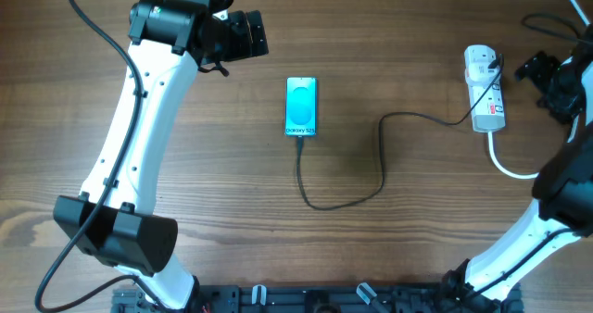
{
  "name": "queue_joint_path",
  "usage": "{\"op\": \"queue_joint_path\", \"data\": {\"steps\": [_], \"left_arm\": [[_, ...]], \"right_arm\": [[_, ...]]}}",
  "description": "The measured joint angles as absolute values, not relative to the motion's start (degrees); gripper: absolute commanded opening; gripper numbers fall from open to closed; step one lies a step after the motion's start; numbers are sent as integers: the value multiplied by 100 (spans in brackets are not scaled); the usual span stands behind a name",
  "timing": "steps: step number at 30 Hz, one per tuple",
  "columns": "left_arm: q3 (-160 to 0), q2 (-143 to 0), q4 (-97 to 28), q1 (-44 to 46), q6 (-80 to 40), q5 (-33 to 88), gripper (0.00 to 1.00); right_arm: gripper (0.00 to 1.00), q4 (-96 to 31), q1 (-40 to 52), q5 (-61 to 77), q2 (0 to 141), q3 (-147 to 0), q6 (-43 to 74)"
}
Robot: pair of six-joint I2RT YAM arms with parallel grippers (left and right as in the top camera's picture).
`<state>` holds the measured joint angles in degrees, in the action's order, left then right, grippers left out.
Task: Plug charger to phone and switch on socket
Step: 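Raise the left gripper away and move the right gripper to the power strip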
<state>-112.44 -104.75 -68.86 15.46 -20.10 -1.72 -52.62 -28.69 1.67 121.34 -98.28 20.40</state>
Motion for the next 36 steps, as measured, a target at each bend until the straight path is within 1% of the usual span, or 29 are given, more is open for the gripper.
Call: {"op": "queue_joint_path", "data": {"steps": [11, 27, 36], "left_arm": [[-11244, -10475, -6888, 1546, -2010, -172, 100], [-11244, -10475, -6888, 1546, -2010, -172, 100], [-11244, -10475, -6886, 1546, -2010, -172, 100]], "right_arm": [[100, -4853, -2766, 471, 12379, -9579, 1636], [100, -4047, -2762, 491, 12387, -9059, 1640], [100, -3981, -2742, 513, 12387, -9035, 1787]]}}
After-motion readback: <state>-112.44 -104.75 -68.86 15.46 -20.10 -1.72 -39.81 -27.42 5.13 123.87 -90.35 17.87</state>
